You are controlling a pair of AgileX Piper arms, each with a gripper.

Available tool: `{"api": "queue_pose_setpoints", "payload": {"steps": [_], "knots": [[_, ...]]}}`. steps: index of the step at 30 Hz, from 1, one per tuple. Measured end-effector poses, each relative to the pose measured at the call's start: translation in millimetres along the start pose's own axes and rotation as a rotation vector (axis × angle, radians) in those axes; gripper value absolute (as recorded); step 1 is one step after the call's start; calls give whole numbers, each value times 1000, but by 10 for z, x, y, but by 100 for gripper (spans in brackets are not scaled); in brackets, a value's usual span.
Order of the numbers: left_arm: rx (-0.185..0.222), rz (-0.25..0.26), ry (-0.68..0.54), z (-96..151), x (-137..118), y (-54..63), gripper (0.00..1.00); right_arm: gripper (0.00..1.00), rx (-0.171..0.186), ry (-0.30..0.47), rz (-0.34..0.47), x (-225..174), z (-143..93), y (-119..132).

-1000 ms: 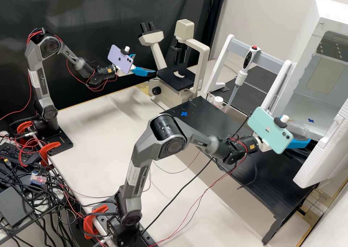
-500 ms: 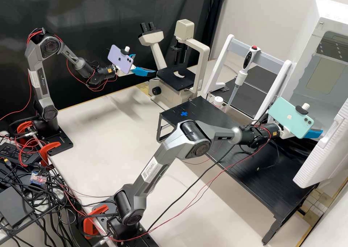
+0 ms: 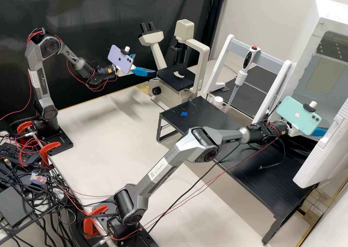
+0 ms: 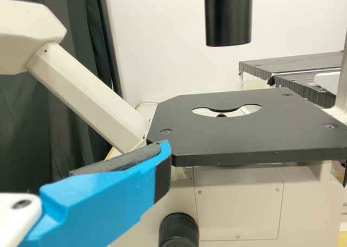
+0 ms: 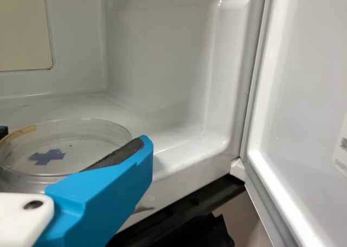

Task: Move the petri dish to the incubator

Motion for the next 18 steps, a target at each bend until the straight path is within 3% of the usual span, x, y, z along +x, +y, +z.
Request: {"api": "queue_pose_setpoints", "payload": {"steps": [15, 18], "knots": [[0, 0, 0, 0, 0, 0, 100, 100, -10, -16, -20, 17, 67, -72], [0, 0, 0, 0, 0, 0, 100, 100, 11, -12, -30, -20, 92, -108]]}}
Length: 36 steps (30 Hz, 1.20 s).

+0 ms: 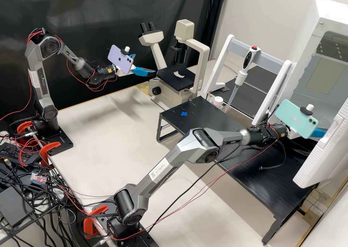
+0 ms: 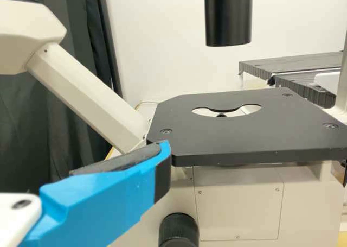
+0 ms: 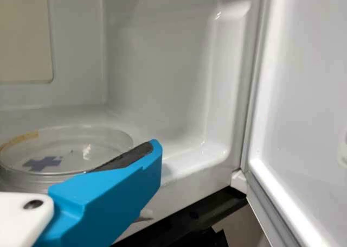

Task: Move the petri dish to the incubator

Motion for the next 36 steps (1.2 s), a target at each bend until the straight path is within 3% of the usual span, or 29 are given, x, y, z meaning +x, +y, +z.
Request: {"api": "queue_pose_setpoints", "payload": {"steps": [4, 9, 14, 23, 29, 36], "knots": [[0, 0, 0, 0, 0, 0, 100, 100, -3, 27, -5, -101, 31, 1], [0, 0, 0, 0, 0, 0, 100, 100, 36, 31, -5, -287, 115, 42], [0, 0, 0, 0, 0, 0, 100, 100, 54, 45, 37, -574, 210, 170], [0, 0, 0, 0, 0, 0, 100, 100, 26, 82, 68, -1188, 357, 286], [0, 0, 0, 0, 0, 0, 100, 100, 28, 168, 131, -1800, 355, 318], [0, 0, 0, 0, 0, 0, 100, 100, 40, 331, 182, -2685, 181, 176]]}}
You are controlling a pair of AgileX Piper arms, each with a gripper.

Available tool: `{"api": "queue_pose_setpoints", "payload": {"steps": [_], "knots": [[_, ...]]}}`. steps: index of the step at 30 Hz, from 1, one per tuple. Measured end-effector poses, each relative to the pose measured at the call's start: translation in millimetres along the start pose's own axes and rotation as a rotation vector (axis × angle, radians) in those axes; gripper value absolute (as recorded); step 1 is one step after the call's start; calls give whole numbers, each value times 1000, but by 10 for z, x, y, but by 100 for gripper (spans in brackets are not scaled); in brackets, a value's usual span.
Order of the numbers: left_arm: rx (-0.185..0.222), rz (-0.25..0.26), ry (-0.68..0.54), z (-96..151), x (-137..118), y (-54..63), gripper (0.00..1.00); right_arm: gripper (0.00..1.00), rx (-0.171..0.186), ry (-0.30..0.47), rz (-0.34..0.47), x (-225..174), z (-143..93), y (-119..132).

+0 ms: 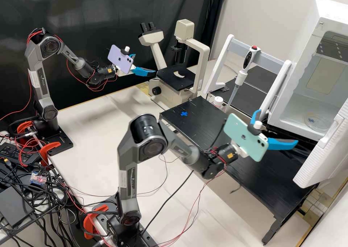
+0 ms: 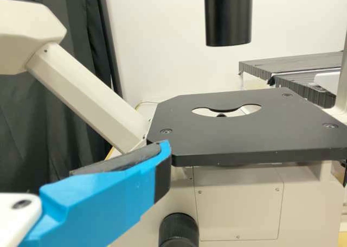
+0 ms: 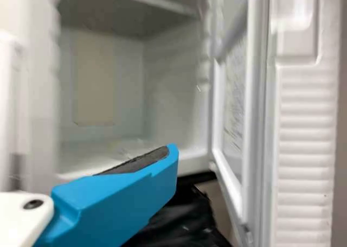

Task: Move the petri dish to the incubator

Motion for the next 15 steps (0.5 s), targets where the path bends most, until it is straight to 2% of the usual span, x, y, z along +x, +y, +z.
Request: {"api": "queue_pose_setpoints", "payload": {"steps": [5, 10, 15], "knots": [[0, 0, 0, 0, 0, 0, 100, 100, 46, 83, -67, -578, -344, -204], [0, 0, 0, 0, 0, 0, 100, 100, 63, 103, -113, -905, -470, -332], [0, 0, 0, 0, 0, 0, 100, 100, 102, 116, -145, -1162, -538, -410]]}}
